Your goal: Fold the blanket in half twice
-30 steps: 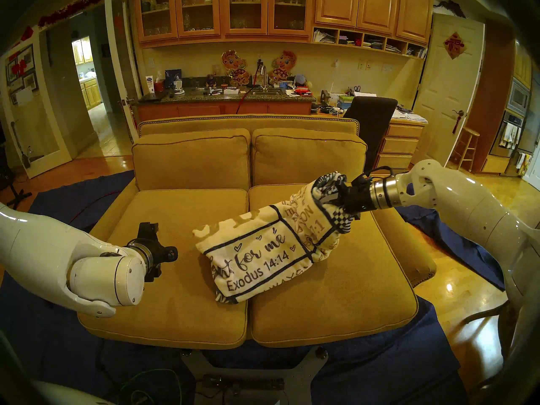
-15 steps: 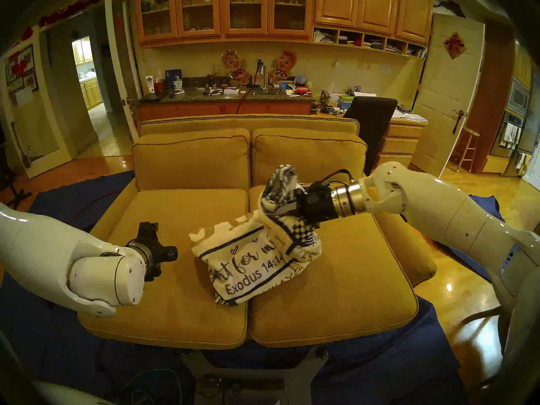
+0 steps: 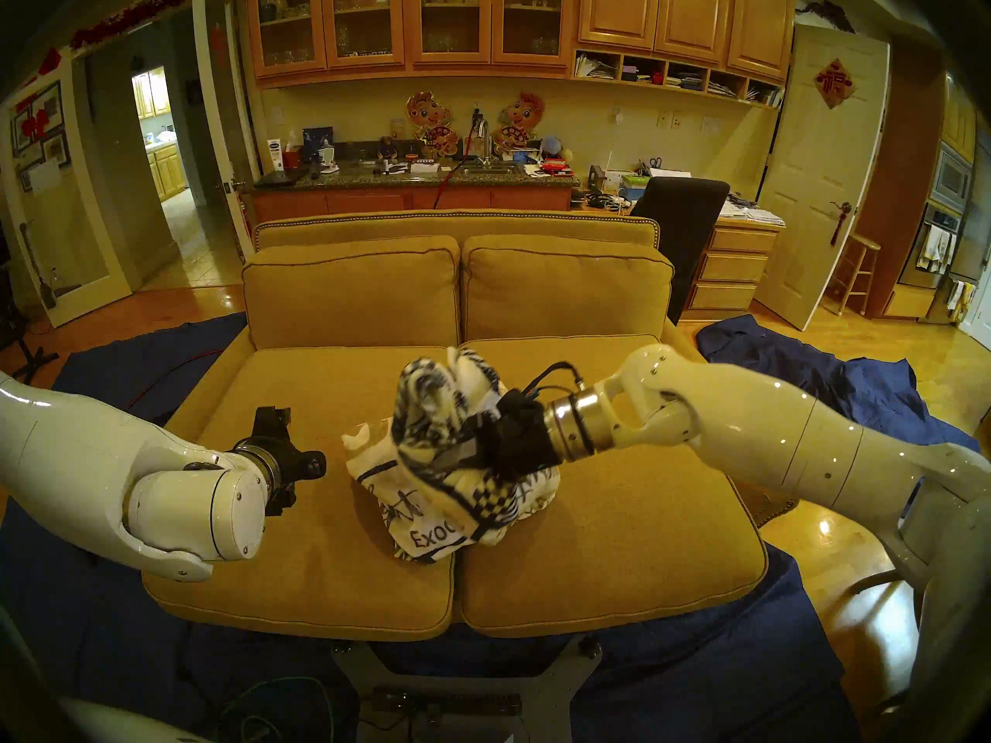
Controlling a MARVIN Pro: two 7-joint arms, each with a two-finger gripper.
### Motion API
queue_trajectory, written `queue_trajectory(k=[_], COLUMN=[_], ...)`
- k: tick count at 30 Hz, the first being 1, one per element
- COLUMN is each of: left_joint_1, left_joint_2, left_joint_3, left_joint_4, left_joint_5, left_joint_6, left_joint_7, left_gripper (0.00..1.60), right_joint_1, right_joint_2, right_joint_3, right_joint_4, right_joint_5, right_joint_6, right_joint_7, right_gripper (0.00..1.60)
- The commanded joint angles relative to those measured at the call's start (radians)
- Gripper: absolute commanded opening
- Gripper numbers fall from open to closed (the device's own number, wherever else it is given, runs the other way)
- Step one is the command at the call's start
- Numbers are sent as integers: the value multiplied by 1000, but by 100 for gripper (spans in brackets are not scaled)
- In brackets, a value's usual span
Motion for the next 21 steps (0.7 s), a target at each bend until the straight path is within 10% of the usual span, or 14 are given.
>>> queue_trajectory(k=[1, 21], left_joint_1=[-11, -11], left_joint_2=[-1, 0], left_joint_3=[-6, -6], left_joint_4=[0, -2], left_joint_5=[6, 10], left_joint_6=[0, 0], left_joint_7=[22, 34], left_gripper=[160, 160], right_joint_1=[-60, -55], right_joint_2=[-32, -97], right_joint_3=[-34, 51], right_joint_4=[-115, -195], right_joint_5=[-11, -140], right_joint_6=[-93, -481], right_joint_7=[-16, -191], right_gripper=[0, 0])
